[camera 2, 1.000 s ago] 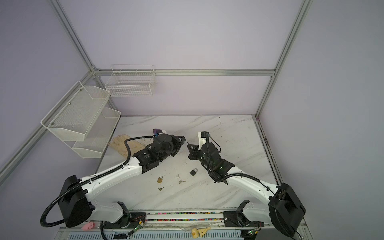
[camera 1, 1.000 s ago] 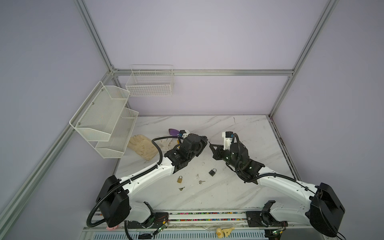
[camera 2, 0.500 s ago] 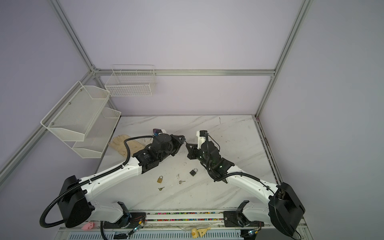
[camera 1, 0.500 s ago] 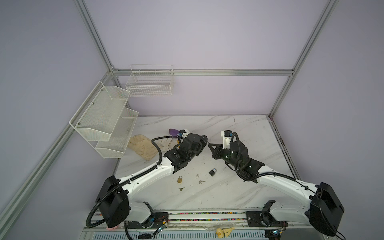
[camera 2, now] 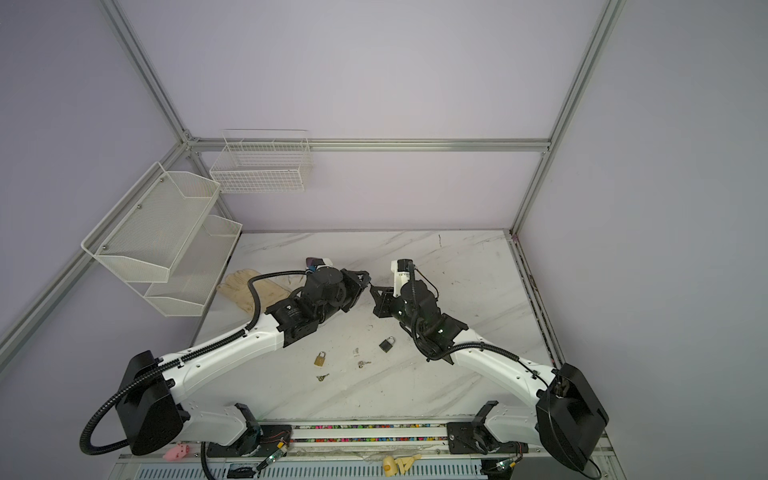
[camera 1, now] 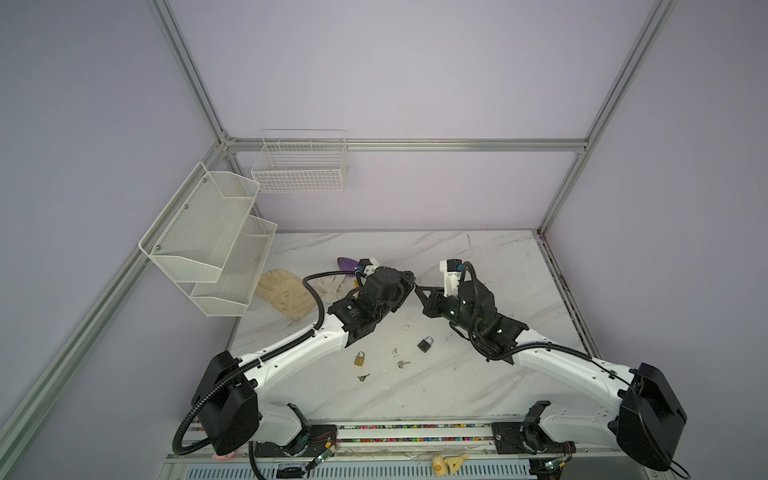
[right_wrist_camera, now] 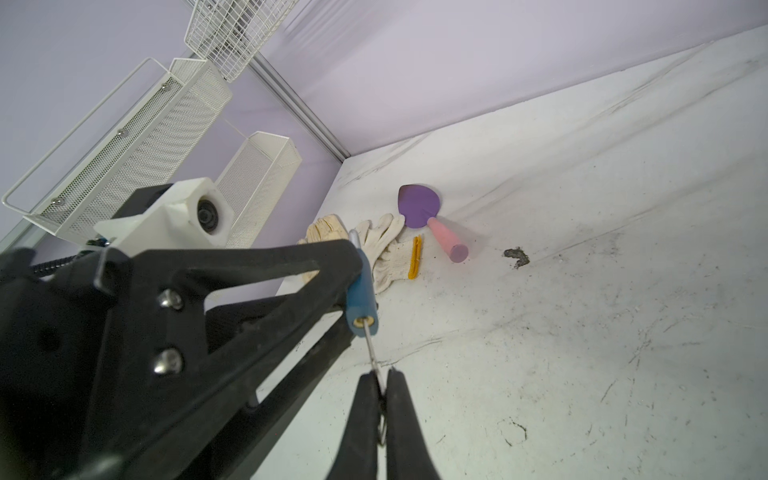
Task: Unlock with the key
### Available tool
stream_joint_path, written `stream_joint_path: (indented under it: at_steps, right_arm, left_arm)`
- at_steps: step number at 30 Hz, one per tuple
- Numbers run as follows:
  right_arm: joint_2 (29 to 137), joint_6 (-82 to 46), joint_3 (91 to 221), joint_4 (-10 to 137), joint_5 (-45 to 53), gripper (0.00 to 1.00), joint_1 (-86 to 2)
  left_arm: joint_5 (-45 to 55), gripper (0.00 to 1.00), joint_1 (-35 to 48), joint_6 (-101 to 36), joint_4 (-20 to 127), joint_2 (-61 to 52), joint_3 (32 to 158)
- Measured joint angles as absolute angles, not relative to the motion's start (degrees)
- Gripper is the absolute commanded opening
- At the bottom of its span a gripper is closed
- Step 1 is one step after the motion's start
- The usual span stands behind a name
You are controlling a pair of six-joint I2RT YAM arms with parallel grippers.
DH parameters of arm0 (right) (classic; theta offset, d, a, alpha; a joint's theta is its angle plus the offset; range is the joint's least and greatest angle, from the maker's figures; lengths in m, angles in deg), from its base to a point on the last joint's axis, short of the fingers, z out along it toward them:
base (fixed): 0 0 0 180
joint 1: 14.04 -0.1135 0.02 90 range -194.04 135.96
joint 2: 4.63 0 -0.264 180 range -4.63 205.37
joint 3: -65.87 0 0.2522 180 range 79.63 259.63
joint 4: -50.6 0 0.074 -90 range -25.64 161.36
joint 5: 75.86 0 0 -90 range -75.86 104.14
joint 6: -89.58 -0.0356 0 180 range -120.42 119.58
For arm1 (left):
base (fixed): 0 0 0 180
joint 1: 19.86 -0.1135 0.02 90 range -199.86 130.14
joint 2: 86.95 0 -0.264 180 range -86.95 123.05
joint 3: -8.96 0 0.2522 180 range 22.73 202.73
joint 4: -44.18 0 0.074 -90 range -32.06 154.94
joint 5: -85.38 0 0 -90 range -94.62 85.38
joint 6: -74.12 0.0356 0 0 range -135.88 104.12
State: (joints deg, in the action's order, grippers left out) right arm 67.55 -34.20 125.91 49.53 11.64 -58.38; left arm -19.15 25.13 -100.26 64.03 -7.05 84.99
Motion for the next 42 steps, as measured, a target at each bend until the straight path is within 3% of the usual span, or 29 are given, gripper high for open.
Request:
stream_joint_path:
  at_steps: [28, 42]
  right_arm:
    - [72.1, -38.9, 134.3, 59.9, 4.2, 0.0, -57.4]
    - [71.4, -31.2, 134.2, 59.7, 13.3, 0.0, -60.1]
  left_arm:
    - [-22.7, 0.0, 24.9, -90.6, 69.7, -6.7, 86.7]
    - [-20.0, 0.0, 24.6, -97.2, 70.1, -6.9, 87.3]
